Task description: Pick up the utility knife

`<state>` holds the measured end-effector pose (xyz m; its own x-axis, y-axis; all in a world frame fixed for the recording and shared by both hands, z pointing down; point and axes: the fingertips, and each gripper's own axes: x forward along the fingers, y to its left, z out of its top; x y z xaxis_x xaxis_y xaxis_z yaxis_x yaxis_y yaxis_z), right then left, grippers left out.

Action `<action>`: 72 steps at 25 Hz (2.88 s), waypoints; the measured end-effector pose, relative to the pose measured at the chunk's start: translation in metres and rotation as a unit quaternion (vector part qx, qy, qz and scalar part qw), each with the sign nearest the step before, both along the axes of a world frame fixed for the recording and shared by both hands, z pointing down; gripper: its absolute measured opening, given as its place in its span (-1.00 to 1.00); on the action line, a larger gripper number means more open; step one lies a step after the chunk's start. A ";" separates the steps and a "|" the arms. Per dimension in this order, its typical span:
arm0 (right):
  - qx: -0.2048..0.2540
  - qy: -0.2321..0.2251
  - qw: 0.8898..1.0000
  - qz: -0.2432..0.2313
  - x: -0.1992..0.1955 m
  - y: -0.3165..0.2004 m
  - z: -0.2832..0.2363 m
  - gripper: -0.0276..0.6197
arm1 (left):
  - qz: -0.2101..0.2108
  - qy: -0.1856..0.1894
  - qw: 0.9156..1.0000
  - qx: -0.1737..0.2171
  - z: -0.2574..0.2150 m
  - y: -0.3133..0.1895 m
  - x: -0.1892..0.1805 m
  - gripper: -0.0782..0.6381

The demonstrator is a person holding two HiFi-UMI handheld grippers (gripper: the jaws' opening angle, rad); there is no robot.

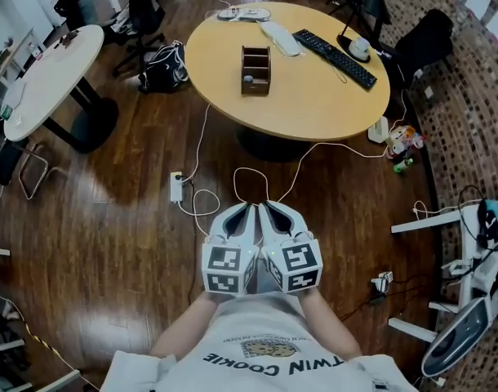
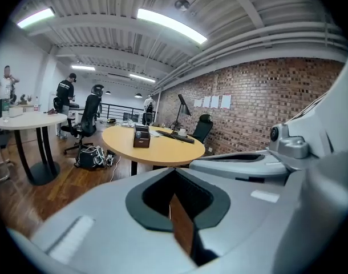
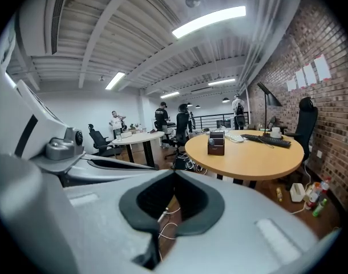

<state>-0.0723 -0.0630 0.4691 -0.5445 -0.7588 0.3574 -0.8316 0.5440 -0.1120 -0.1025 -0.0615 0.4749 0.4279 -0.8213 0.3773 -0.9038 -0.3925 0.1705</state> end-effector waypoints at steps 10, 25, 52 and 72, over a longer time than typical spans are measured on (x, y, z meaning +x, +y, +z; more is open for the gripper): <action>-0.005 -0.002 0.999 -0.043 0.035 -0.124 -0.005 -0.91 | -0.036 -0.011 0.999 0.002 -0.005 -0.124 0.031 -0.76; -0.012 -0.032 0.997 -0.076 0.064 -0.229 -0.008 -0.91 | -0.058 -0.107 0.992 0.042 -0.031 -0.245 0.045 -0.76; -0.026 -0.016 0.997 0.068 0.029 -0.389 0.027 -0.91 | 0.224 -0.362 0.900 0.093 0.057 -0.430 -0.002 -0.43; -0.031 -0.016 0.990 0.136 0.032 -0.405 0.033 -0.91 | 0.340 -0.452 0.816 0.121 0.090 -0.455 0.005 -0.57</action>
<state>-0.0402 -0.4677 0.5024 -0.3351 -0.8558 0.3940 -0.9418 0.2919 -0.1669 -0.0971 -0.5167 0.5647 0.4530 -0.6073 0.6527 -0.1773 -0.7788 -0.6016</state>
